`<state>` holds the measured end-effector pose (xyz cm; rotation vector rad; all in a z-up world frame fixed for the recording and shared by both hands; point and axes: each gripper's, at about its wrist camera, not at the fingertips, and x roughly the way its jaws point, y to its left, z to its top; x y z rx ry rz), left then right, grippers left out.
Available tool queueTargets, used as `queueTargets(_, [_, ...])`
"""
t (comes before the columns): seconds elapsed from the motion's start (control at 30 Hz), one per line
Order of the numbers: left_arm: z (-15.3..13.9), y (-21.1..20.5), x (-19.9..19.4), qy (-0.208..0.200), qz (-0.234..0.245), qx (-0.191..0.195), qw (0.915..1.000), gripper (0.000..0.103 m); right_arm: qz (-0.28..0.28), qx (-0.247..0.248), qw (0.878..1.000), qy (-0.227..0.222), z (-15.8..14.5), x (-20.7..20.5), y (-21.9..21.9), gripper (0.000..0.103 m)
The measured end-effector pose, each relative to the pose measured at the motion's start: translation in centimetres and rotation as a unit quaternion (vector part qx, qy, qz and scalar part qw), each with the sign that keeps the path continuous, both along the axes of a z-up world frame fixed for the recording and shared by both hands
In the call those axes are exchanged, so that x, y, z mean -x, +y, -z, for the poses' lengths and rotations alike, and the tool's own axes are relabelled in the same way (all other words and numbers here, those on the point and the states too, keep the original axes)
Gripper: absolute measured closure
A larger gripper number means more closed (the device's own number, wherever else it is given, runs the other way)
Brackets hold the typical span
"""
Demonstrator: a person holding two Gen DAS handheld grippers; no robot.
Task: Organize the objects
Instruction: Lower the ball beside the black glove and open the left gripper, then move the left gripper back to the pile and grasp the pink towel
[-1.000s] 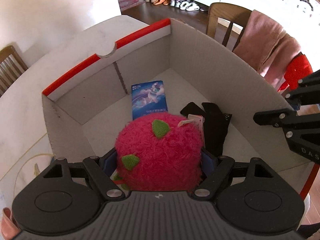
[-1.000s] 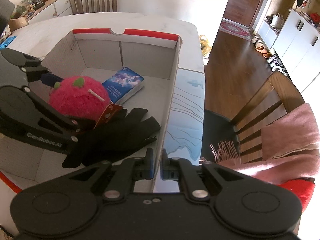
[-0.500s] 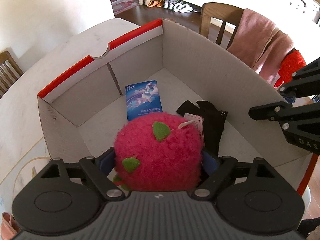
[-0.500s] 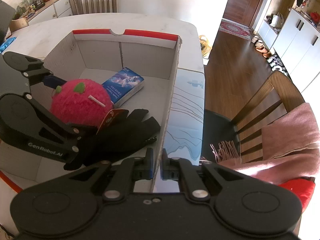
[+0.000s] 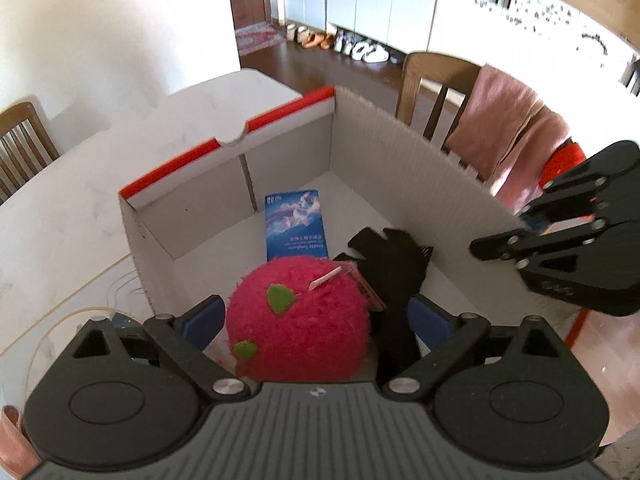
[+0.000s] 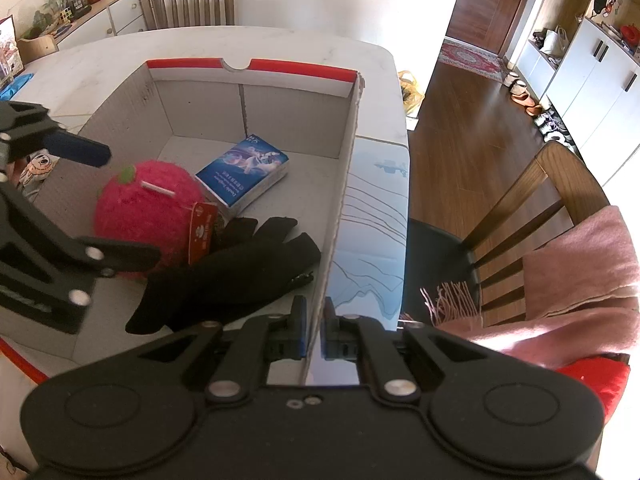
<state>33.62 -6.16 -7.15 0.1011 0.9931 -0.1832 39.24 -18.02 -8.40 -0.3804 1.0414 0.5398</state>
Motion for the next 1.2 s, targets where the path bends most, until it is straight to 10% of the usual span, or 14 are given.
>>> queueTargets(0.67, [-4.8,6.5,6.8,-0.064,-0.111,0.052,0.9904,0.004,-0.003,0.005,1.0,-0.003,-0.3,0.4,0.0,0.096])
queueTargets(1.2, [-2.1,20.4,11.7,-0.022,-0.291,-0.004,0.9566,0.005,-0.003,0.013,1.0,-0.004,-0.4,0.5,0.1,0.096])
